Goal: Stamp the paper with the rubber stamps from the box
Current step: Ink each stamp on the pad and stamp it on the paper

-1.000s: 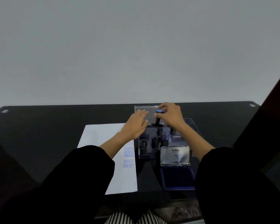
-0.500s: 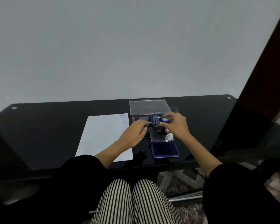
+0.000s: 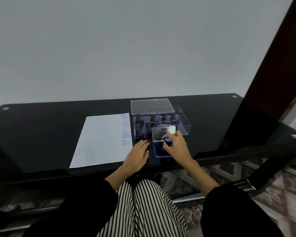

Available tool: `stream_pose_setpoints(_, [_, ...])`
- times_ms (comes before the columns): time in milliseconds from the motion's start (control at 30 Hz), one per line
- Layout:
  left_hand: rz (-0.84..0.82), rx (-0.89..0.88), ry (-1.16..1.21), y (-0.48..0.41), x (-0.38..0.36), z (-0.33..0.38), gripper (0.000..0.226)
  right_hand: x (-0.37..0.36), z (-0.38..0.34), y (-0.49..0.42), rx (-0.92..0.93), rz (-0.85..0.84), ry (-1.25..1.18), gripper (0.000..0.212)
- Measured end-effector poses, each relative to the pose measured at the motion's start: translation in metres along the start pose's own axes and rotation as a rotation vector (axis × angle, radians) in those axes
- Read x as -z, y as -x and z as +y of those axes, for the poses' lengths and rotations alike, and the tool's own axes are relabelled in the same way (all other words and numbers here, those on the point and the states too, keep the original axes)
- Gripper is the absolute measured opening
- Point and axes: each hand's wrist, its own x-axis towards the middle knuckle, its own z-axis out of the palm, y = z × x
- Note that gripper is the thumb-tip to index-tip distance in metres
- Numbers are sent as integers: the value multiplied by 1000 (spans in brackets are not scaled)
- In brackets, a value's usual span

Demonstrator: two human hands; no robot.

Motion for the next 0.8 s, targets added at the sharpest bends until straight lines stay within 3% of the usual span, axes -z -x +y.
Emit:
stream_pose_setpoints(167, [44,-3,-64,-2,-11,-2,46,-17,-2,2,116,9,147,10])
stream_pose_setpoints(500, [58,-13,-81,-4,-14,-6,46,-37,-5,-9,220,340,243,31])
stream_pose_setpoints(633, [56,-15,-81,-4,-14,-5,46,-41,-1,-4,310,410,264,32])
stream_pose_setpoints(800, [59,-11,-75,-3,-15,-6,46,-44,2,-6,283,451,401,32])
